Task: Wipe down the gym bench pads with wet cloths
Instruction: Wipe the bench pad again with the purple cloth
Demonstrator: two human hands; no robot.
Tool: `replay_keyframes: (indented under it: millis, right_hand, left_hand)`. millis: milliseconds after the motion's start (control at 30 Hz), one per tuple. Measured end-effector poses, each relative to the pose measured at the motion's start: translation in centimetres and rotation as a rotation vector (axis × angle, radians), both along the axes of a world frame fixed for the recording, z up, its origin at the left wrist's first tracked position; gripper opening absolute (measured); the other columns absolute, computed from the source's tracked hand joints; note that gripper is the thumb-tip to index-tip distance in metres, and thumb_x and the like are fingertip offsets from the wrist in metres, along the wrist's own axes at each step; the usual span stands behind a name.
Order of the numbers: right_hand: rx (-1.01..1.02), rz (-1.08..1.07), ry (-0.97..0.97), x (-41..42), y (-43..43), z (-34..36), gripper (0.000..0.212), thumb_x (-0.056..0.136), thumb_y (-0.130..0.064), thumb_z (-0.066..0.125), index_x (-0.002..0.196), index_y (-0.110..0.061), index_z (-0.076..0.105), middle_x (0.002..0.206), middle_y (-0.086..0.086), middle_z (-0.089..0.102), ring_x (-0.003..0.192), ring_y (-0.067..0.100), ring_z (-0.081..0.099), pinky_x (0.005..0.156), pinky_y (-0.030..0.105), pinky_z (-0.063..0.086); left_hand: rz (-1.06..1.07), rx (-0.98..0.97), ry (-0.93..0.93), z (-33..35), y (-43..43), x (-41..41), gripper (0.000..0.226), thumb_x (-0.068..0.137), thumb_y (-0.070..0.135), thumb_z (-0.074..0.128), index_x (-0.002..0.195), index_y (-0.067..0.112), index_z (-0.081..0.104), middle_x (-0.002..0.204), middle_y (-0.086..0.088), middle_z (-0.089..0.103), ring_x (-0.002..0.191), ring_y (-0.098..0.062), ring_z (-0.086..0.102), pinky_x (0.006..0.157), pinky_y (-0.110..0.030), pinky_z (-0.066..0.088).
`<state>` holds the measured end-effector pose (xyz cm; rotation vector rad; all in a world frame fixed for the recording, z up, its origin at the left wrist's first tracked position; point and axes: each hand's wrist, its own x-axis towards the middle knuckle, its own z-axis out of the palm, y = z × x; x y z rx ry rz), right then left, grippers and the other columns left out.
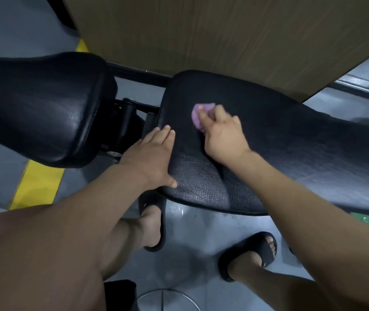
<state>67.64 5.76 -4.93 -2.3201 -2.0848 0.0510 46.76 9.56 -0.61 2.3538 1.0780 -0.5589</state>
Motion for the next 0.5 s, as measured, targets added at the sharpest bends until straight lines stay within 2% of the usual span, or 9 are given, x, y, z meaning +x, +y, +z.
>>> replay_keyframes:
  millis: [133,233,300,400,433,500]
  right_hand:
    - [-0.04,0.342,0.133,-4.4,-8.1,0.3,0.07,0.079,-0.013,0.059,0.147,-0.014,0.048,0.104,0.01,0.049,0.085,0.031,0.052,0.07,0.038,0.034]
    - [-0.055,0.504,0.142,-3.7,-9.3,0.7,0.067,0.085,-0.014,0.061,0.15,-0.016,0.047,0.102,0.006,0.05,0.087,0.026,0.054,0.071,0.036,0.037]
    - [-0.022,0.395,0.055,-2.6,-5.9,0.3,0.068,0.083,-0.015,0.061,0.15,-0.017,0.047,0.104,0.01,0.053,0.087,0.031,0.057,0.07,0.037,0.036]
    - [0.009,0.073,0.021,-2.1,-0.3,0.0,0.067,0.08,-0.015,0.057,0.147,-0.012,0.05,0.108,0.018,0.054,0.086,0.039,0.06,0.071,0.038,0.03]
    - [0.012,0.046,0.032,-3.1,0.3,-0.1,0.066,0.08,-0.015,0.055,0.146,-0.011,0.051,0.11,0.019,0.054,0.087,0.039,0.06,0.072,0.038,0.028]
    - [0.005,0.183,0.064,-6.0,-0.7,-0.4,0.066,0.079,-0.017,0.05,0.145,-0.012,0.051,0.11,0.017,0.053,0.088,0.037,0.058,0.071,0.037,0.027]
  left_hand:
    - [0.099,-0.017,0.108,0.8,2.0,-1.9,0.112,0.083,0.044,0.079,0.163,0.017,0.006,0.165,-0.008,0.014,0.151,-0.03,0.013,0.121,-0.047,0.03]
    - [0.155,-0.029,0.122,0.9,3.4,-3.2,0.07,0.091,0.041,0.068,0.151,0.02,0.037,0.15,-0.01,0.036,0.141,-0.032,0.027,0.113,-0.048,0.039]
    - [0.185,-0.02,0.091,1.2,3.8,-3.5,0.057,0.097,0.037,0.061,0.148,0.02,0.043,0.148,-0.011,0.04,0.139,-0.032,0.031,0.112,-0.046,0.04]
    - [0.258,-0.032,-0.003,2.1,3.9,-3.8,0.051,0.101,0.031,0.057,0.149,0.019,0.046,0.147,-0.01,0.046,0.133,-0.029,0.045,0.109,-0.043,0.045]
    - [0.278,-0.03,-0.029,2.3,3.9,-4.0,0.048,0.101,0.03,0.057,0.147,0.018,0.049,0.145,-0.01,0.05,0.128,-0.028,0.051,0.107,-0.042,0.047]
    - [0.303,-0.036,-0.051,2.5,4.2,-4.2,0.043,0.101,0.029,0.057,0.142,0.017,0.053,0.14,-0.008,0.056,0.123,-0.026,0.056,0.105,-0.042,0.048]
